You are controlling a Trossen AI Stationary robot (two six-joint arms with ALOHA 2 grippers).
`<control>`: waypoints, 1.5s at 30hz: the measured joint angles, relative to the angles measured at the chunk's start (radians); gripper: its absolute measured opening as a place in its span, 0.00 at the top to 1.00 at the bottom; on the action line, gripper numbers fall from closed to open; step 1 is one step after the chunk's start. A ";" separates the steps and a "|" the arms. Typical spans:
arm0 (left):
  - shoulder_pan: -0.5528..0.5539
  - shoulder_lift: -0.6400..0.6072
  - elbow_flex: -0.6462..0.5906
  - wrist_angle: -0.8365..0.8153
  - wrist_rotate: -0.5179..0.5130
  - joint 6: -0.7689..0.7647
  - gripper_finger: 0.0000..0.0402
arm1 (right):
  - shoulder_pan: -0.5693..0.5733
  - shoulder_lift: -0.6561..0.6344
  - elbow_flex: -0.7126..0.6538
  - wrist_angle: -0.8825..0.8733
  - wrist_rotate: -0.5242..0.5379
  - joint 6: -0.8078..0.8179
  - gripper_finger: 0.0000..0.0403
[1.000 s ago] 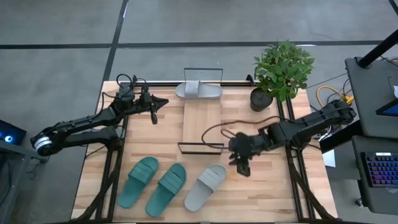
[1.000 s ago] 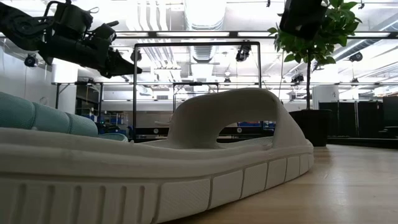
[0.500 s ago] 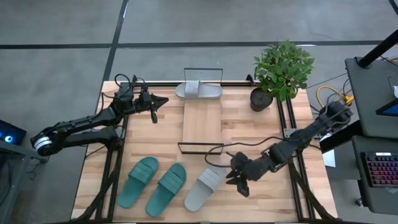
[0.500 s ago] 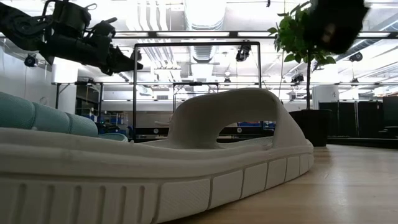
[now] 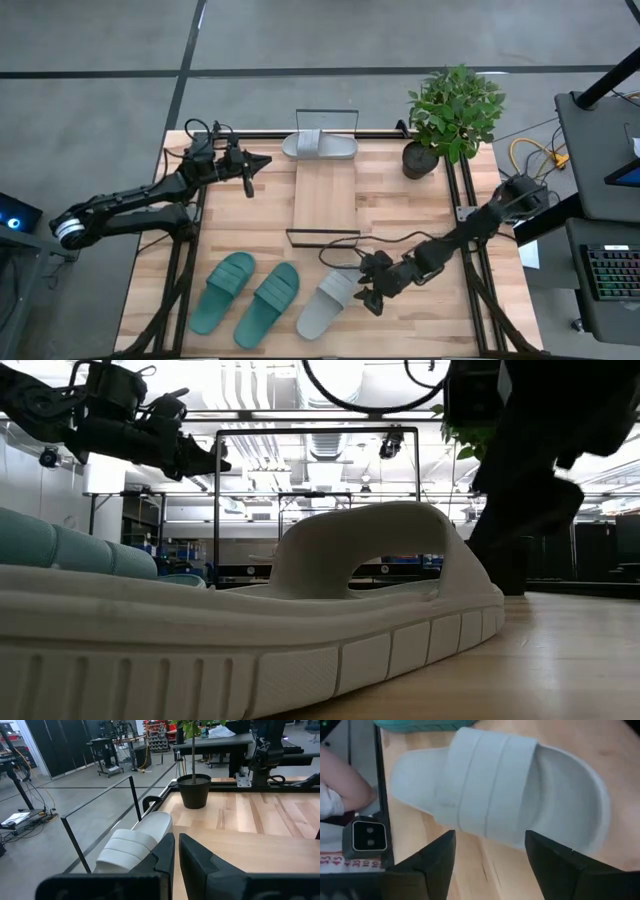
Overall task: Pick and place slides into the shelf
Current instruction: Put the gray slipper on the shelf
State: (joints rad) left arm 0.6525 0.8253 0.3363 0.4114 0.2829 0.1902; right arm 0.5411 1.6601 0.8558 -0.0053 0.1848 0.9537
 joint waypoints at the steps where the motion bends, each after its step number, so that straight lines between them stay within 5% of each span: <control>1: 0.000 0.002 0.000 0.003 0.000 0.000 0.97 | -0.001 0.014 0.000 0.008 0.000 -0.001 0.42; 27: 0.000 0.019 0.000 0.031 0.000 0.000 0.97 | -0.038 0.097 -0.001 0.171 -0.001 -0.151 0.42; 45: 0.000 0.025 0.000 0.035 0.000 0.001 0.97 | -0.086 0.126 -0.012 0.192 -0.166 -0.143 0.45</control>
State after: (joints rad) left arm 0.6525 0.8505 0.3367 0.4469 0.2832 0.1909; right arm 0.4547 1.7864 0.8443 0.1867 0.0184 0.8112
